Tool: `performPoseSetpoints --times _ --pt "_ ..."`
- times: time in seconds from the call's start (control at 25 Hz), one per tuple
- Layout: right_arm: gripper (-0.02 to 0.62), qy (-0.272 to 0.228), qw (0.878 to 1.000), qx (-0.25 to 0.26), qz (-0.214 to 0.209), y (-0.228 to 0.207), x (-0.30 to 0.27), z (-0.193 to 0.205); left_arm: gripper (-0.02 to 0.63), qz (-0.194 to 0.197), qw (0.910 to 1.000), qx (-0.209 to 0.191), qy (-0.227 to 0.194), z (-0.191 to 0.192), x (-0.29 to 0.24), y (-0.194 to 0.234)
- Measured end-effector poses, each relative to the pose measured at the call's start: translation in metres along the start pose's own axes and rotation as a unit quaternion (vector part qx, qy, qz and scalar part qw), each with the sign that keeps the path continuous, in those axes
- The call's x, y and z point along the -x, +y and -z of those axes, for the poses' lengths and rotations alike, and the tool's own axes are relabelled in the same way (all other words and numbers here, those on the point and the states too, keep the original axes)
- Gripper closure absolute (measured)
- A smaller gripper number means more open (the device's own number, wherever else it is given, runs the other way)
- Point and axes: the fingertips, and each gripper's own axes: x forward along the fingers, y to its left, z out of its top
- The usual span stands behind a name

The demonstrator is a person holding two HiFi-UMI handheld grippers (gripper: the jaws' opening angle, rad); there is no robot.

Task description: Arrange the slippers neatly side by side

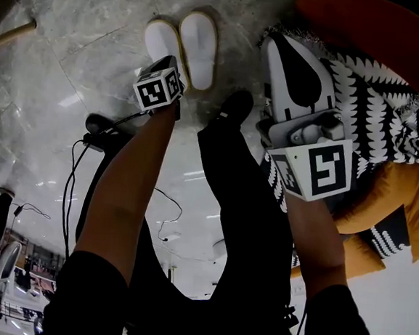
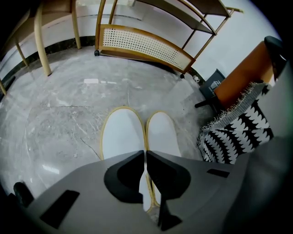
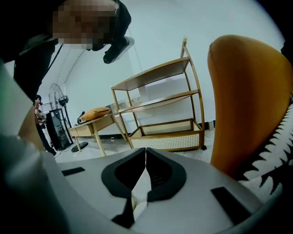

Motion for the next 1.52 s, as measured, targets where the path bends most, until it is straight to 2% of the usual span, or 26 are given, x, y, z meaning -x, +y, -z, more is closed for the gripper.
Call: performPoseSetpoints --times 0.16,0.28,0.52,0.64,0.72,0.84,0.92,1.08,1.36,1.52 --pt "0.563 -0.001 1.0 -0.002 0.0 -0.001 0.002 -0.002 0.552 0.002 0.9998 -0.019 0.011 0.001 0.0 -0.003" --pt "0.563 -0.003 1.0 0.0 0.002 0.0 0.003 -0.007 0.482 -0.004 0.9995 -0.028 0.011 -0.003 0.006 -0.002" --pt "0.563 -0.007 1.0 0.008 0.004 0.019 0.006 -0.033 0.489 0.002 0.9991 -0.042 -0.006 -0.027 0.055 -0.007" --pt "0.563 -0.019 1.0 0.012 0.0 0.043 0.01 -0.063 0.531 0.023 0.9943 -0.099 -0.032 -0.061 0.103 -0.017" --pt "0.563 -0.027 1.0 0.015 -0.003 0.063 0.015 -0.086 0.557 0.036 0.9872 -0.144 -0.06 -0.091 0.143 -0.026" --pt "0.563 -0.03 0.999 0.019 -0.008 0.097 0.025 -0.126 0.577 0.053 0.9756 -0.184 -0.108 -0.137 0.216 -0.043" --pt "0.563 -0.035 0.999 0.028 -0.016 0.12 0.031 -0.159 0.583 0.069 0.9635 -0.211 -0.149 -0.171 0.275 -0.059" --pt "0.563 -0.055 0.996 0.068 -0.025 0.152 0.041 -0.24 0.589 0.105 0.9216 -0.268 -0.261 -0.252 0.412 -0.098" --pt "0.563 -0.085 0.993 0.084 0.009 0.198 0.096 -0.396 0.591 0.131 0.867 -0.241 -0.416 -0.333 0.656 -0.145" --pt "0.563 -0.108 0.99 0.092 0.005 0.231 0.138 -0.473 0.591 0.139 0.8344 -0.231 -0.481 -0.359 0.768 -0.17"
